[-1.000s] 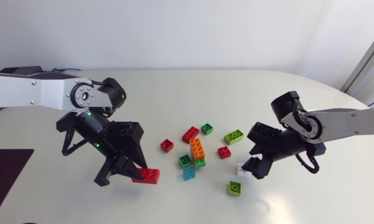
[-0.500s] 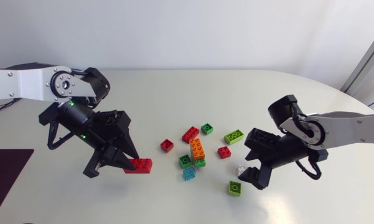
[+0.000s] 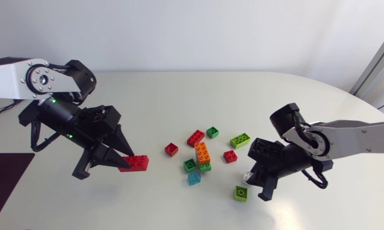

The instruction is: Sort duplo bricks by size, large to the right and small to the left

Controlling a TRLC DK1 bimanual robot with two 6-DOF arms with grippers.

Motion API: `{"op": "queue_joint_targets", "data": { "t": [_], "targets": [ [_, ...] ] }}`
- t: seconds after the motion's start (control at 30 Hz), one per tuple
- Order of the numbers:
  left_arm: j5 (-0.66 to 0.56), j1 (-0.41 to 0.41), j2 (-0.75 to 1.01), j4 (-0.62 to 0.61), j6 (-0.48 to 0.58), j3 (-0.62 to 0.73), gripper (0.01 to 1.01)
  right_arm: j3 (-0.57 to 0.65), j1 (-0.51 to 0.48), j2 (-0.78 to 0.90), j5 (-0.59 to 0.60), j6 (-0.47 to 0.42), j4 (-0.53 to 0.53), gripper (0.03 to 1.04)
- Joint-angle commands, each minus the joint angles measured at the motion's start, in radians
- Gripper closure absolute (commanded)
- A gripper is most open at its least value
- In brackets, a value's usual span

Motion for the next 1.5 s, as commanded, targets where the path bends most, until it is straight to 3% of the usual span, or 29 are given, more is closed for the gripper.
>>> {"op": "queue_joint_targets", "data": {
  "t": [0.0,0.2,0.33,0.57,0.6,0.63,0.73,0.77,0.93,1.07,1.17,1.33,1.37,1.47],
  "targets": [
    [0.022,0.048,-0.032,-0.023,0.054,-0.019,0.918,-0.018,0.058,-0.082,0.016,0.006,-0.027,0.86],
    [0.038,0.148,-0.077,-0.080,0.107,-0.002,0.918,0.076,0.297,-0.187,0.022,0.115,-0.123,0.86],
    [0.054,0.202,-0.103,-0.123,0.141,-0.002,0.916,0.159,0.434,-0.049,0.002,0.139,-0.149,0.84],
    [0.067,0.217,-0.138,-0.151,0.133,-0.005,0.915,0.320,0.547,0.182,-0.031,0.152,-0.148,0.81],
    [0.071,0.202,-0.138,-0.151,0.127,-0.005,0.915,0.331,0.558,0.199,-0.031,0.158,-0.137,0.76],
    [0.074,0.180,-0.137,-0.149,0.115,-0.002,0.913,0.337,0.566,0.211,-0.031,0.167,-0.122,0.65],
    [0.093,0.102,-0.127,-0.106,0.035,0.006,0.913,0.332,0.567,0.201,-0.031,0.191,-0.100,0.12],
    [0.093,0.062,-0.123,-0.074,-0.009,0.006,0.913,0.318,0.560,0.175,-0.031,0.191,-0.100,0.06],
    [0.088,-0.148,-0.058,0.096,-0.204,0.026,0.911,0.228,0.431,-0.079,-0.076,0.188,-0.142,0.06],
    [0.081,-0.283,0.035,0.187,-0.319,0.093,0.911,0.153,0.218,-0.321,-0.139,0.164,-0.202,0.06],
    [0.070,-0.384,0.143,0.228,-0.382,0.162,0.910,0.087,0.030,-0.450,-0.183,0.092,-0.254,0.06],
    [0.051,-0.516,0.290,0.230,-0.417,0.265,0.893,-0.039,-0.192,-0.556,-0.231,-0.016,-0.288,0.06],
    [0.051,-0.535,0.316,0.230,-0.422,0.279,0.879,-0.062,-0.217,-0.571,-0.235,-0.031,-0.288,0.06],
    [0.041,-0.576,0.374,0.225,-0.428,0.299,0.674,-0.101,-0.244,-0.582,-0.238,-0.053,-0.286,0.06]
  ]
}}
